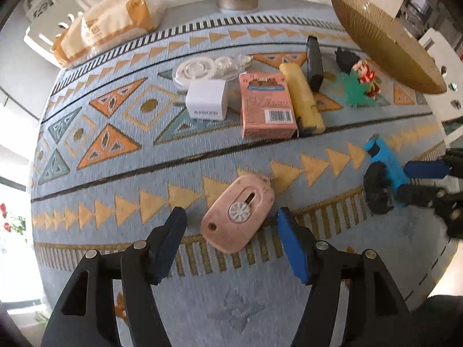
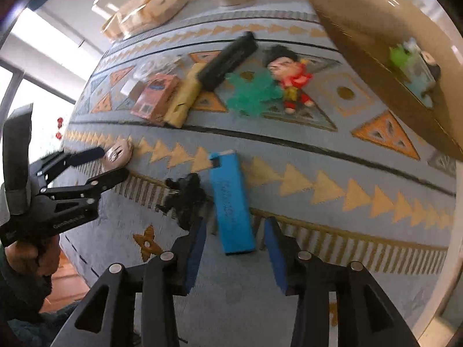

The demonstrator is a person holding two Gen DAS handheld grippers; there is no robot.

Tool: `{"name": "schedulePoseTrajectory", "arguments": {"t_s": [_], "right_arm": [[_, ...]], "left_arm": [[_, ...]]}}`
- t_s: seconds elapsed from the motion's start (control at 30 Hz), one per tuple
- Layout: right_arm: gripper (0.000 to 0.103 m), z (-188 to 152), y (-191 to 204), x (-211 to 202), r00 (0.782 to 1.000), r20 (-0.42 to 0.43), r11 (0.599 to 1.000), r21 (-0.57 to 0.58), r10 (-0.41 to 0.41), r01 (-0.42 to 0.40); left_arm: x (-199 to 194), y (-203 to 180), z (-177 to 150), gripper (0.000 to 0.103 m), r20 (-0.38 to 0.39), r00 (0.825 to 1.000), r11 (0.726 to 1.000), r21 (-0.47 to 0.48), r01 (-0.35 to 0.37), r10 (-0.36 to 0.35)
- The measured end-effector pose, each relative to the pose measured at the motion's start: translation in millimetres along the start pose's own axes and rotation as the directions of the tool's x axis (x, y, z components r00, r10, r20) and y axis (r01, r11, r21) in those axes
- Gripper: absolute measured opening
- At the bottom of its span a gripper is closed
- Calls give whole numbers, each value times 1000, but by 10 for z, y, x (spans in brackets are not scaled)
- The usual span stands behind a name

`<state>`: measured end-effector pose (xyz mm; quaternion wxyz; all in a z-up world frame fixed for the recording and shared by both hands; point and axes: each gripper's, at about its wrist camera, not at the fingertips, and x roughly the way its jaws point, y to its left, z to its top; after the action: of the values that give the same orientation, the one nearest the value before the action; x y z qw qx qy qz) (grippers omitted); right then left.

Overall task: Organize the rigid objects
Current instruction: 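Grasp the pink tape dispenser with the left gripper while the right grasps the blue lighter, then place the dispenser and lighter into the brown bowl, opening both grippers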

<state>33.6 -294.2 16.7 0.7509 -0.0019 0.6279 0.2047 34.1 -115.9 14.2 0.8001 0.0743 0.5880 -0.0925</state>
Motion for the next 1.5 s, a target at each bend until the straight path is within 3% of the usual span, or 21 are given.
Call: {"name": "schedulePoseTrajectory", "arguments": {"t_s": [0.03,0.07,0.13,0.37,0.5,0.57,0.63,0.67,0.8,0.93,1.07,1.2,1.43,1.5], "right_arm": [[40,5,55,34,999,2,999,-27,-46,46],[40,0,99,81,995,0,994,-48,-101,101],[24,-13,173,99,989,23,987,-64,-149,151],[24,-12,-74,-40,998,56,999,33,-31,29],[24,24,-205,-334,992,122,997,75,15,-24],[24,101,-280,-537,984,164,990,105,73,-91],[24,134,-422,-768,961,223,969,147,162,-197],[24,153,-477,-900,954,256,967,157,158,-202],[24,212,-651,-1386,929,366,977,173,53,-124],[24,196,-881,-1821,892,440,973,231,-104,-1],[24,176,-1089,-2097,859,484,954,298,-167,17],[24,157,-1275,-2169,852,479,932,361,-212,29],[24,127,-1642,-1722,927,314,884,466,-207,39],[24,123,-1703,-1602,938,284,879,475,-199,42]], "left_arm": [[-13,11,4,55,15,1000,1000,-12,1,0],[-26,13,2,43,23,1000,1000,-12,8,-8],[-55,0,-10,38,31,999,1000,-8,13,-12],[-347,70,-96,37,113,990,990,-104,92,-80],[-634,-74,83,37,200,975,988,-101,118,-96],[-817,-153,200,37,254,961,987,-81,136,-112],[-997,-263,314,37,302,944,986,-53,159,-136],[-1099,-321,432,37,333,931,984,-33,173,-153],[-1416,-600,751,37,421,882,976,46,213,-212],[-1582,-872,1100,37,456,841,957,124,262,-289],[-1713,-1146,1347,37,481,818,949,174,263,-315],[-1578,-1385,1519,37,455,826,943,183,278,-332],[-1016,-1662,1568,37,332,885,944,159,288,-326],[-868,-1724,1565,37,296,901,947,153,282,-316]]}}
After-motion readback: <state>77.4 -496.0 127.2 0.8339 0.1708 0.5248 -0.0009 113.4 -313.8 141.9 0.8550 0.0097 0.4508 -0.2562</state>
